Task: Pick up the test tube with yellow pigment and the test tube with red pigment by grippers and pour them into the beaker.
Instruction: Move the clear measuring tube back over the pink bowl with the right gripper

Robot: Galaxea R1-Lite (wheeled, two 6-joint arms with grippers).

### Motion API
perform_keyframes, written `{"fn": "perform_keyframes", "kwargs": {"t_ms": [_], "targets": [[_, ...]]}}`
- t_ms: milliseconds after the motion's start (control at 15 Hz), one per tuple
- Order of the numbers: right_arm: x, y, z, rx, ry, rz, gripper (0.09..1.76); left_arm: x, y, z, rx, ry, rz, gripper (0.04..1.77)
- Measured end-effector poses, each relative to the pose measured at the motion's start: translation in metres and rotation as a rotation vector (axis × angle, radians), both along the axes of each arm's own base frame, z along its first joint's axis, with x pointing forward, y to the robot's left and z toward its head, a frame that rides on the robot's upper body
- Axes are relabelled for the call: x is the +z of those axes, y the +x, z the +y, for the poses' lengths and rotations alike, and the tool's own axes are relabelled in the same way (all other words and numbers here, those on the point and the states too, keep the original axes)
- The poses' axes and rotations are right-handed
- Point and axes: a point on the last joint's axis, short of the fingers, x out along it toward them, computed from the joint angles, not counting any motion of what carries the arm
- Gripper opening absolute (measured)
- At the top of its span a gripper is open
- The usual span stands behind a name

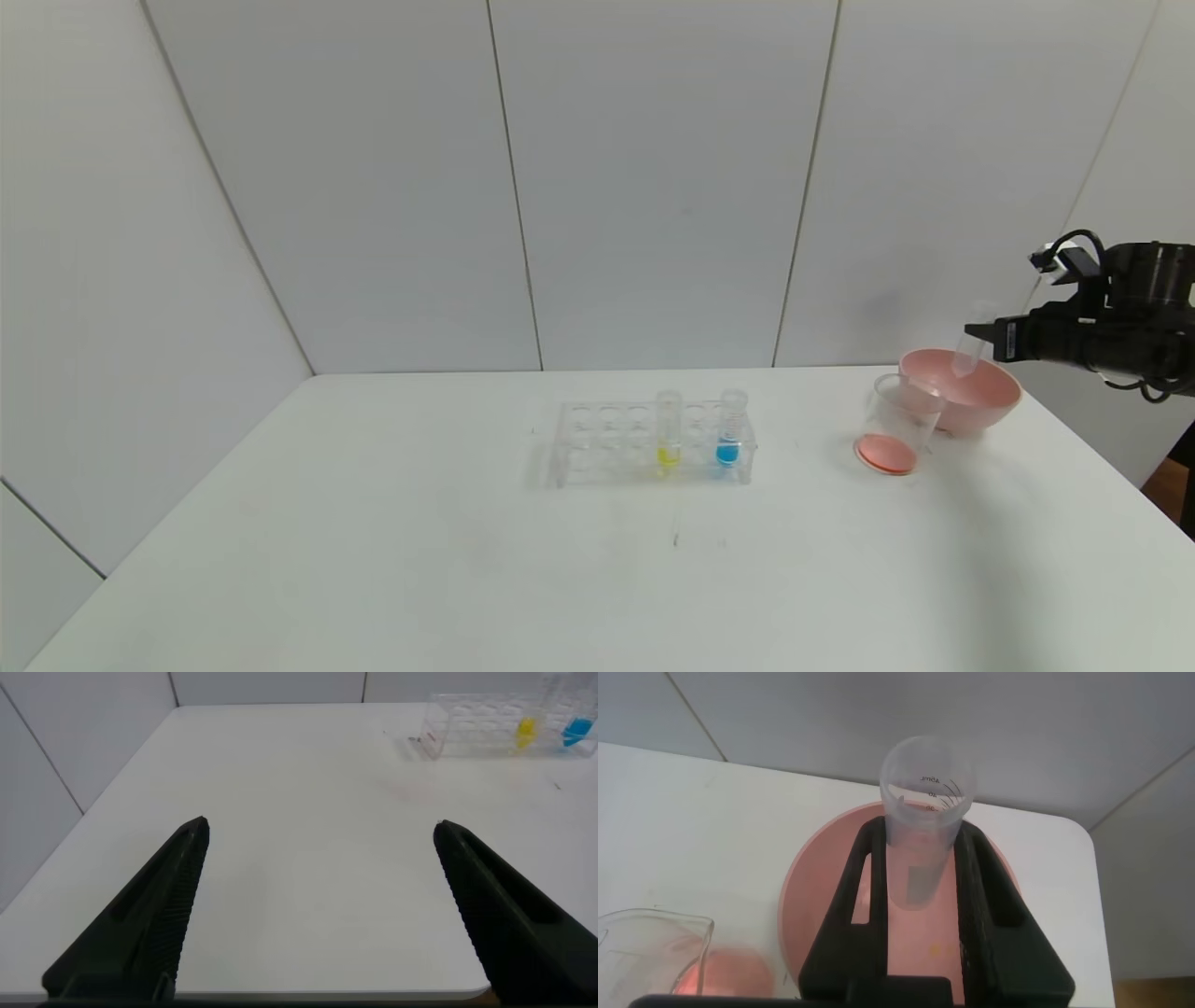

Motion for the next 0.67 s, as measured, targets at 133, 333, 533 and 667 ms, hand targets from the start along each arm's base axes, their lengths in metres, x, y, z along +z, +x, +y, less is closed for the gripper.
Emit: {"fn": "perform_keyframes", "kwargs": {"t_ms": [133, 333, 533, 667], "targets": [[-0.0018, 0.0, -0.0011, -0.001, 0.002, 0.004, 0.67, 0.0, 0.0, 0.0, 0.0, 0.0, 0.0, 1.72], [-0.0031, -0.0005, -0.0033, -0.004, 0.003, 0.007, 1.0, 0.0, 0.0, 0.0, 0.0, 0.0, 0.0, 1.72], [-0.0031, 0.0, -0.0038, -0.005, 0.0, -0.001, 1.23, 0.0, 0.0, 0.0, 0.0, 0.0, 0.0, 1.72], [-0.0034, 0.0013, -0.0047, -0.007, -0.002, -0.015, 1.34, 0.0, 0.0, 0.0, 0.0, 0.0, 0.0, 1.72]]}}
